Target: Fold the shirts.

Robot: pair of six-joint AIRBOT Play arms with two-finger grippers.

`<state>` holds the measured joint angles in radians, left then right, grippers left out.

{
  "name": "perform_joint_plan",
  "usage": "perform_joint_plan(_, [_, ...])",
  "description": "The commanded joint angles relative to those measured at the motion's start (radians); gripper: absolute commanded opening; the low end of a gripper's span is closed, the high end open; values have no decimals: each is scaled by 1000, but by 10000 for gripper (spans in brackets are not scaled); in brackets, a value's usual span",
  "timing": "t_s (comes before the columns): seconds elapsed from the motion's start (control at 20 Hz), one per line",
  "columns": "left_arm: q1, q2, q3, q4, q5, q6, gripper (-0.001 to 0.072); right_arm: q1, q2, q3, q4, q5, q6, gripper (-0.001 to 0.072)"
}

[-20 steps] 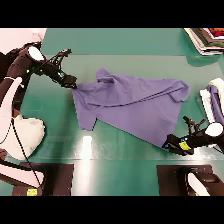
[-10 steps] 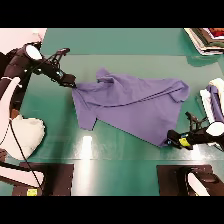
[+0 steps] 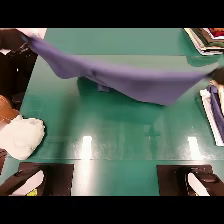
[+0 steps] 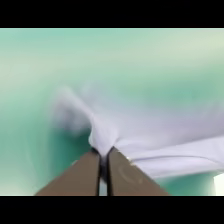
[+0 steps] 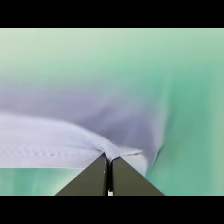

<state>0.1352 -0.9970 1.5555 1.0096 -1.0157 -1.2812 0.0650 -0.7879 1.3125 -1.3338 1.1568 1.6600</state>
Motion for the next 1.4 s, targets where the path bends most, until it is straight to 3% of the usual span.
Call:
perform_joint_plan(0.0, [16, 269, 1, -65, 346, 16, 32, 0, 1, 368, -164, -30, -23, 17])
perform_joint_plan(0.05, [16, 330, 4, -75, 425, 31, 32, 0, 1, 442, -173, -29, -34, 17])
perform_joint_plan(0.15, [16, 399, 64, -74, 452, 32, 31, 0, 1, 573, -190, -18, -50, 17])
perform_joint_plan(0.35, [16, 394, 305, -74, 311, 32, 31, 0, -10, 725, -190, 14, -57, 17])
perform_joint_plan(0.5, [16, 358, 349, -71, 234, 28, 30, 0, -68, 802, -189, 117, -58, 17])
perform_joint_plan(0.7, [16, 196, 320, -68, 13, -51, 31, 0, -210, 793, -187, 299, -71, 17])
perform_joint_plan(0.85, [16, 6, 279, -68, -245, -60, 31, 0, -328, 648, -186, 356, -89, 17])
perform_joint_plan(0.95, [16, -131, 221, -68, -343, -77, 31, 0, -425, 570, -186, 375, -99, 17])
perform_joint_plan(1.2, [8, -444, 62, -65, -282, -71, 31, 0, -714, 466, -186, 325, -131, 17])
perform_joint_plan(1.35, [-13, -611, 66, -68, -68, -72, 31, 0, -858, 467, -185, 230, -135, 17])
